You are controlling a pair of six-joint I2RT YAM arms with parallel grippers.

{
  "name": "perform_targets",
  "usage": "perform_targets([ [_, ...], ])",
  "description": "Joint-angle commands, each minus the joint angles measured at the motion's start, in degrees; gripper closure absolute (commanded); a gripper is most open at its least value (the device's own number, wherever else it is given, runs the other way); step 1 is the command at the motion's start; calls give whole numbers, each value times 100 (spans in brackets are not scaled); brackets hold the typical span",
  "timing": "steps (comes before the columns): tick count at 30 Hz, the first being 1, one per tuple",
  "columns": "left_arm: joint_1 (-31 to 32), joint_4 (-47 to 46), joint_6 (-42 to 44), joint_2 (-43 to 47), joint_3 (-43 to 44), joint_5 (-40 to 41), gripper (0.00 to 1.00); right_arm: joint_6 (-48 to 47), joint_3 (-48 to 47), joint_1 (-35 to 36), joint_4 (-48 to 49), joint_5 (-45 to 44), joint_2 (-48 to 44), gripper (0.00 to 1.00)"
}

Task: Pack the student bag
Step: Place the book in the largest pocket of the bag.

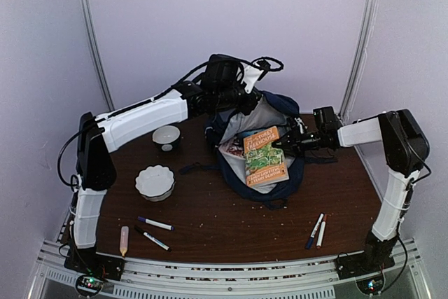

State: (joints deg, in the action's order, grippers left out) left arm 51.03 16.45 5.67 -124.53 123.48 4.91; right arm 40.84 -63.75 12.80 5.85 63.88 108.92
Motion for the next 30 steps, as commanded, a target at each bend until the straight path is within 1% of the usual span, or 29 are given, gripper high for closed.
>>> perform_targets([
  [1, 105, -1003, 98, 673, -58, -15, 100, 410, -531, -78, 911, -359, 382, 100],
  [3, 133, -1044, 126, 747, -171, 14, 100, 680, -646, -109, 1091, -483, 605, 100],
  [4, 143, -1054, 133, 761, -203, 24, 100, 782, -687, -111, 1139, -567, 699, 98],
  [5, 152, -1049, 143, 770, -240, 41, 100, 885, -711, -111, 1176, -625, 758, 92],
  [7, 153, -1038, 165, 786, -292, 74, 100, 951, -718, -102, 1099, -658, 800, 85],
  [9, 159, -1038, 197, 806, -371, 125, 100, 693, -703, -102, 656, -674, 680, 77],
  [12, 155, -1100, 240, 842, -521, 193, 100, -31, -684, -111, -329, -814, 273, 69],
  [15, 160, -1147, 250, 863, -595, 236, 100, -531, -543, -111, -956, -1130, -136, 56],
  [18, 156, -1178, 257, 884, -659, 265, 100, -911, -415, -111, -1380, -1384, -411, 53],
  [20, 161, -1200, 266, 925, -719, 277, 100, -1115, -339, -111, -1637, -1512, -574, 48],
  [22, 159, -1222, 285, 957, -754, 289, 100, -1326, -252, -111, -1839, -1626, -762, 47],
  [27, 153, -1349, 346, 1005, -841, 307, 100, -2279, -220, -104, -2756, -2014, -1262, 47],
  [30, 156, -1446, 351, 1025, -937, 335, 100, -3215, -29, 115, -3163, -2379, -1649, 51],
])
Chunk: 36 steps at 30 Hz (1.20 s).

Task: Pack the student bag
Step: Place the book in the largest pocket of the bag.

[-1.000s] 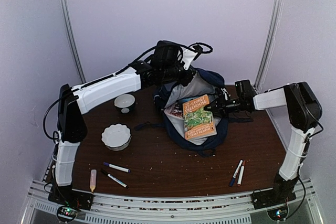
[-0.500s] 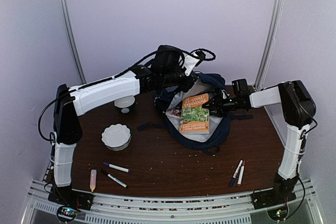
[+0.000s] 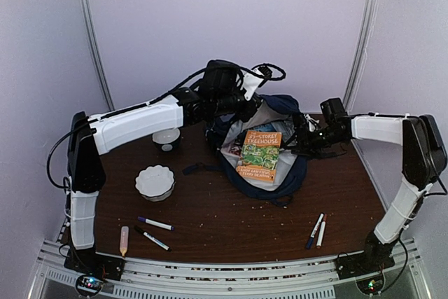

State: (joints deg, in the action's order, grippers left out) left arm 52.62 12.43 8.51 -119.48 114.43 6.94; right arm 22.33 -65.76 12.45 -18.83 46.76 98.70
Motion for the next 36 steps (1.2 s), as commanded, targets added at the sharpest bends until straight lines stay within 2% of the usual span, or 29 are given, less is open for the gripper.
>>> perform_targets([
  [1, -6, -1074, 43, 537, -66, 120, 100, -1671, 256, 265, -801, -831, -742, 53],
  [6, -6, -1119, -18, 565, -79, 61, 100, -2948, 786, 1035, -869, -1754, -1250, 60],
  [12, -6, -1080, 3, 583, -83, 119, 100, -4020, 696, 1874, -770, -2684, -1339, 60],
  [18, -6, -1032, -23, 642, -80, 60, 100, -4941, -19, 2461, -809, -3642, -801, 52],
  [23, -6, -1020, -45, 747, -135, -12, 100, -5548, -419, 2768, -1008, -3794, -296, 46],
  [29, -6, -994, -35, 820, -176, -26, 100, -5665, -429, 2913, -881, -4054, 53, 34],
  [36, 1, -988, -53, 873, -178, -110, 100, -6295, -167, 3102, -629, -4689, 277, 35],
])
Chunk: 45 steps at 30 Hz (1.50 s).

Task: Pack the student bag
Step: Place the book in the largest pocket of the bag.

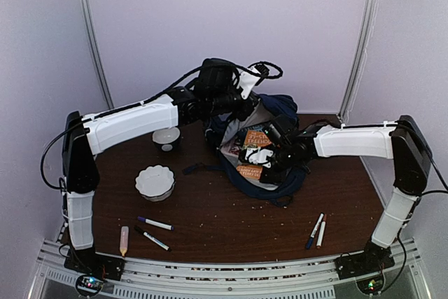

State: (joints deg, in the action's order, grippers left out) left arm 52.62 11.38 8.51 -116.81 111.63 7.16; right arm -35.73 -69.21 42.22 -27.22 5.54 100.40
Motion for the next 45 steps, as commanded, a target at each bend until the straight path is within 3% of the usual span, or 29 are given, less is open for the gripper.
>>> perform_targets([
  [1, 2, -883, -58, 614, 104, -141, 100, -584, 216, 128, 269, -646, 137, 35],
  [7, 16, -934, -54, 759, -22, -385, 100, -684, 293, 117, 830, -1379, 284, 38],
  [13, 198, -1553, 433, 1138, -709, -934, 100, -675, 492, 22, 1737, -2141, 115, 42],
  [25, 406, -1532, 726, 1157, -721, -928, 100, -617, -175, -322, 2364, -2572, 724, 44],
  [32, 416, -1518, 764, 1214, -823, -807, 100, -554, -428, -381, 2512, -2515, 1105, 45],
  [37, 416, -1546, 819, 1230, -932, -606, 100, -490, -78, -381, 2432, -2259, 668, 45],
  [45, 300, -1350, 734, 1131, -932, -428, 100, -179, 530, -368, 991, -1091, -365, 42],
])
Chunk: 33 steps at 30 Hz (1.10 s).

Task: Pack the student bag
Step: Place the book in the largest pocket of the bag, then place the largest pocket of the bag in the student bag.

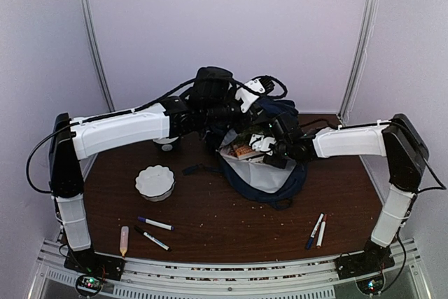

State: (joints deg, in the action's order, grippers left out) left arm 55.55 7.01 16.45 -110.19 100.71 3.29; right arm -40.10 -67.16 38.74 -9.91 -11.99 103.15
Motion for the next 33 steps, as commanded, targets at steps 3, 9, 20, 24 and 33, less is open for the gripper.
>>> perform_targets([
  [3, -163, -646, -390, 370, 246, -218, 100, 276, 676, -28, -1144, 1048, -1102, 42],
  [9, -268, -355, -612, 445, -204, -1303, 100, 478, 1374, -589, -1997, 2452, -2039, 42],
  [20, 4, 861, -332, -34, -578, -1477, 100, 38, 734, -2938, -3228, 4085, -1582, 47],
  [24, 17, 1458, -320, -200, -604, -1493, 100, 179, 115, -3478, -3330, 4370, -1059, 51],
  [33, 11, 1881, -333, -146, -1221, -756, 100, 491, -554, -3698, -3191, 4845, -404, 58],
])
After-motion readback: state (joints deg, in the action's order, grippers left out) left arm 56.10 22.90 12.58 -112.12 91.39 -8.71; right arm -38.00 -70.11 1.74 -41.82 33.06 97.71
